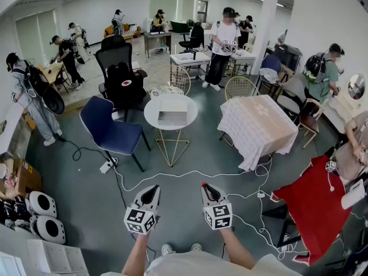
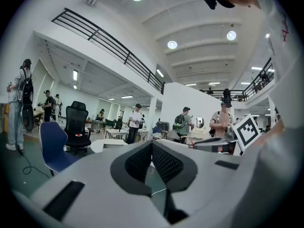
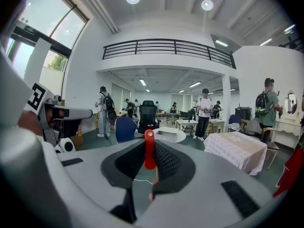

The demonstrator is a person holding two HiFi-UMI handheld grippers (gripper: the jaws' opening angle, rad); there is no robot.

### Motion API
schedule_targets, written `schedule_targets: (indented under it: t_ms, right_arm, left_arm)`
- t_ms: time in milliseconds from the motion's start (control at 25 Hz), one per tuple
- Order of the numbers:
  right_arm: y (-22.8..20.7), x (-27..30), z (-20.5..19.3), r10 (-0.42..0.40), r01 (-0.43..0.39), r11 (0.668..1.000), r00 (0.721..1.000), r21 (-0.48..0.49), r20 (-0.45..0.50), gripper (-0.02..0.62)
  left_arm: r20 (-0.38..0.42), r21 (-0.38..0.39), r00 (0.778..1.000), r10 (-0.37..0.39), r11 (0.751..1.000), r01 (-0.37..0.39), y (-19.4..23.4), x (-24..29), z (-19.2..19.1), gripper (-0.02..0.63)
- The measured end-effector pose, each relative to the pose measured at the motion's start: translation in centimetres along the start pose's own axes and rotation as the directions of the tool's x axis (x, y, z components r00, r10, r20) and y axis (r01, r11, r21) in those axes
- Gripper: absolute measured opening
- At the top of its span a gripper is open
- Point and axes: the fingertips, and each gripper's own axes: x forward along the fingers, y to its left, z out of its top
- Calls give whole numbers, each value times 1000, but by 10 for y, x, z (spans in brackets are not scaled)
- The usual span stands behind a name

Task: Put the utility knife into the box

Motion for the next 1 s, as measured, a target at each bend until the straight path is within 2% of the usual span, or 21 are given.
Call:
schedule_targets:
  t_ms: [440, 720, 1000]
  right_arm:
    - [17, 15, 5, 2, -2, 1000, 1000, 29, 19, 66]
    - [-8, 26, 11, 35, -36, 999, 999, 15, 31, 66]
    - [-52, 35, 9, 67, -68, 998, 996, 18, 55, 66]
  left_arm:
    - [-15, -11, 999, -44, 999, 44, 18, 2, -6, 12]
    - [-33, -6, 999, -12, 1000, 12, 16, 27, -5, 12]
    - [-35, 20, 999, 25, 1000, -24, -5, 64, -3, 12]
